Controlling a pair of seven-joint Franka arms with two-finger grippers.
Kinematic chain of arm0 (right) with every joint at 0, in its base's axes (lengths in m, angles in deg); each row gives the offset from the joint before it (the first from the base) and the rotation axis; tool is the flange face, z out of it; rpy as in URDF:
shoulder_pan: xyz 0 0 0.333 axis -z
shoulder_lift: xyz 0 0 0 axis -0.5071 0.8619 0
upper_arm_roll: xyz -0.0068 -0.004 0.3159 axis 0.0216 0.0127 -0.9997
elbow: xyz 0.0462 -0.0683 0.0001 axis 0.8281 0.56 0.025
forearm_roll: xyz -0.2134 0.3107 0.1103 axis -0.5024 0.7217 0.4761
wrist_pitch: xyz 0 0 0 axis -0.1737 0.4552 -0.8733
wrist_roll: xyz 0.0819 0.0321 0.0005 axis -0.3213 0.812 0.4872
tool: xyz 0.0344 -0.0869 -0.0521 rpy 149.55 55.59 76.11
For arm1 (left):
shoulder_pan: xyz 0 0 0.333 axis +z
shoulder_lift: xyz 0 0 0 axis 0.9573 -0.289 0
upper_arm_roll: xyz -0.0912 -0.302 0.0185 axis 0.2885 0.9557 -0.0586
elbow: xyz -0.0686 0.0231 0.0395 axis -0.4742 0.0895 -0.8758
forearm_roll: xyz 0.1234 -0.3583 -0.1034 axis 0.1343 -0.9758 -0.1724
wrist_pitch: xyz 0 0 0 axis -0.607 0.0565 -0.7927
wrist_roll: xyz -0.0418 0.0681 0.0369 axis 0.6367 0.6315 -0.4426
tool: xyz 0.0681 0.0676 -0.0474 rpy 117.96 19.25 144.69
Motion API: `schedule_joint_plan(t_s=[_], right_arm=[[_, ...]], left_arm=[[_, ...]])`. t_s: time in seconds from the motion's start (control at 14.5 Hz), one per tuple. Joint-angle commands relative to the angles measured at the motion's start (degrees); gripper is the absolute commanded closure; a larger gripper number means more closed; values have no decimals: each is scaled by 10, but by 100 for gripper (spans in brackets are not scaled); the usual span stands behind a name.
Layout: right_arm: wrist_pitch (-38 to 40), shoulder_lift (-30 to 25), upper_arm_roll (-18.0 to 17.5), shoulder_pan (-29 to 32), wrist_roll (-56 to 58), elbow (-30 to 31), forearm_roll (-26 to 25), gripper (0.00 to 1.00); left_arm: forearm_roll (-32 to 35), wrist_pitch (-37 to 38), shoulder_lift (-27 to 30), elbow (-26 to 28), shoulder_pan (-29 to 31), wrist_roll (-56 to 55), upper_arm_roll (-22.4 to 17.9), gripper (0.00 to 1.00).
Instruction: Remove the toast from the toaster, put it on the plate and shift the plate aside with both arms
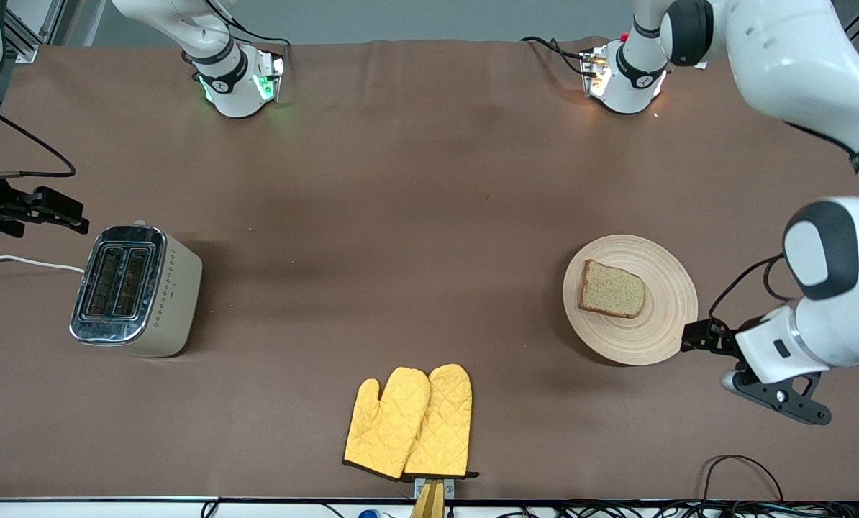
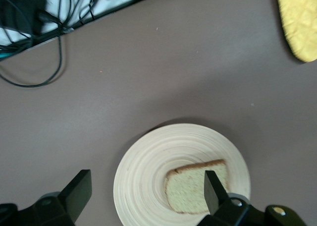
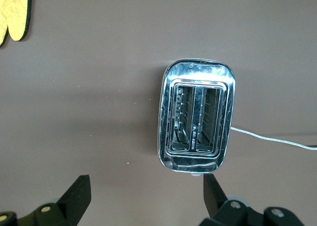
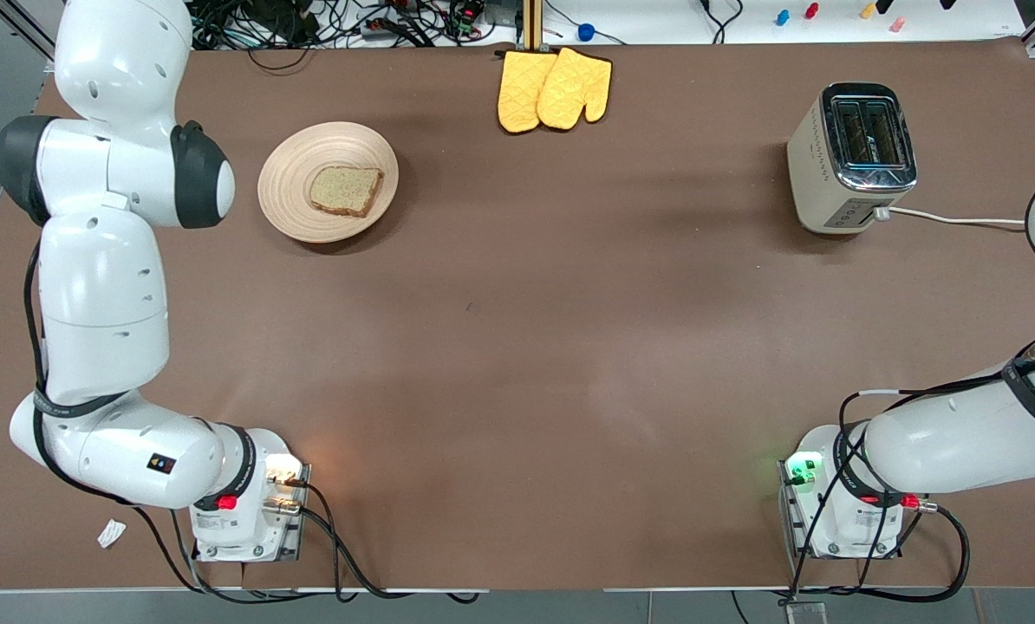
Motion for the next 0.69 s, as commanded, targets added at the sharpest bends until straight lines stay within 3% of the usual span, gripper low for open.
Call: schedule_joint_plan(t_s=[0.0,0.28,0.62], right_arm=[[2,-14,0,-4,-16,9,-2,0],[6,-18,1,-4,-16,11,-2,0],[6,-17,1,-3,-19,11,-2,0]], left_arm=[[5,37,48,11,12,-21,-11,0],[11,90,103,30,34,-45,-13,0],[49,91,167,77,41,-64,-13,0]])
